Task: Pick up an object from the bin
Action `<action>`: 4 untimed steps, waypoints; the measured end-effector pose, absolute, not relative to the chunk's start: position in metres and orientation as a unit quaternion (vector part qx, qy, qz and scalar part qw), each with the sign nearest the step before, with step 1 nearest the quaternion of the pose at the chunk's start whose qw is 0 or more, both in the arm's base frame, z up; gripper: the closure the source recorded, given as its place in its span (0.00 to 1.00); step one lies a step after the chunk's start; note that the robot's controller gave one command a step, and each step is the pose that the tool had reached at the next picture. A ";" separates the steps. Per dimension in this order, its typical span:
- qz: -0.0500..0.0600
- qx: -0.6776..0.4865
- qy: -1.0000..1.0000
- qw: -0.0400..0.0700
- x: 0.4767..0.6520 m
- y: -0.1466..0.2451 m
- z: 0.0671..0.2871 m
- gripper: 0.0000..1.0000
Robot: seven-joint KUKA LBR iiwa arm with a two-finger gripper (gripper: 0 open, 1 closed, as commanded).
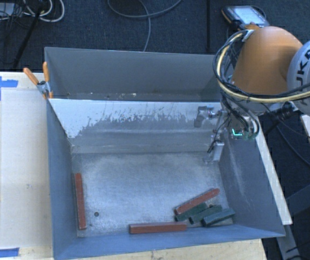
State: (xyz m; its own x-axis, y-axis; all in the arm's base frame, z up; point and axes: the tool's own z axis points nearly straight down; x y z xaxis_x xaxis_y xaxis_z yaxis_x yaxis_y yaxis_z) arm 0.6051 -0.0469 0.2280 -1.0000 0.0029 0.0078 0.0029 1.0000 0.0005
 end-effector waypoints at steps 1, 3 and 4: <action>0.000 -0.001 -1.000 0.000 0.607 -0.047 0.232 0.00; 0.000 0.111 -0.994 -0.001 0.580 -0.051 0.131 0.00; -0.002 0.163 -0.987 0.002 0.546 -0.076 0.100 0.00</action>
Offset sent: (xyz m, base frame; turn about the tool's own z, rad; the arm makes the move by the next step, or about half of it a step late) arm -0.0325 -0.0319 -0.1307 -0.3274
